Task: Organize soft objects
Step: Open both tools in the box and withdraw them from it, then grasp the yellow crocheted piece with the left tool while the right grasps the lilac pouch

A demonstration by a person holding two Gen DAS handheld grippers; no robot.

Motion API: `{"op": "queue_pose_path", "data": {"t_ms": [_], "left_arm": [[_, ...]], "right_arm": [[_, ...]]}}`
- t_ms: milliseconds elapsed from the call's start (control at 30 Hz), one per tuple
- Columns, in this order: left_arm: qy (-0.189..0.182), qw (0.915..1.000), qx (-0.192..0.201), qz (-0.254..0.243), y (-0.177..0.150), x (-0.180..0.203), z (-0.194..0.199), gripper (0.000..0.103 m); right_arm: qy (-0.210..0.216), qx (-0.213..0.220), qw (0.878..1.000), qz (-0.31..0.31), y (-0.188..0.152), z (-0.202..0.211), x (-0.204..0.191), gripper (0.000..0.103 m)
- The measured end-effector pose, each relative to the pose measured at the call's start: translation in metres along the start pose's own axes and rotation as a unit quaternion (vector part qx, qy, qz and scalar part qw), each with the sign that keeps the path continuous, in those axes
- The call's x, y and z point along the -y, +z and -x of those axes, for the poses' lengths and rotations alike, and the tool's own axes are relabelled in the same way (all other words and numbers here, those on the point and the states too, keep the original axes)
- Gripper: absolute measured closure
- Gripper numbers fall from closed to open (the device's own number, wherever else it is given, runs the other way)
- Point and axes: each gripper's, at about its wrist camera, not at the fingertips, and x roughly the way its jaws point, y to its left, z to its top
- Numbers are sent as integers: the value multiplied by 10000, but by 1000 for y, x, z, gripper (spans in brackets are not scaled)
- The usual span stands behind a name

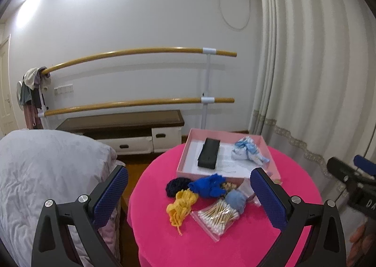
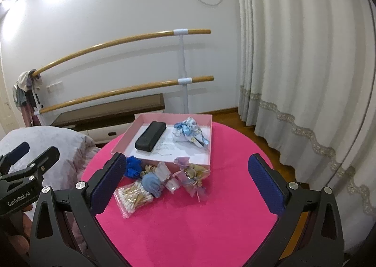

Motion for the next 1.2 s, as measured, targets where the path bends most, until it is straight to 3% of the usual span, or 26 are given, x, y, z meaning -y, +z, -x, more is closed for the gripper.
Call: {"op": "queue_pose_path", "data": {"t_ms": [300,567,867,1067,1167,1200], "left_arm": [[178,9981,-576,-149,-19,-12,-46,0],[252,9919,-1230,-184,-38,-18,-115,0],[248,9865,-1613,-151,-46,-21,-191,3],[203,9818,-1889,-66,-56,-23,-236,15],[161,9783,-2066,-28,-61,-24,-256,27],[78,9848,-1737,-24,-62,-25,-260,32]], "right_arm": [[-83,-653,9978,-22,-29,-45,14,0],[-88,-1158,9932,-14,-48,-91,17,0],[-66,-1499,9886,-159,-58,-137,23,0],[-46,-1611,9868,-157,-57,-163,21,0],[20,-1667,9857,-241,-57,-175,22,0],[41,-1680,9853,-311,-57,-179,24,0]]}}
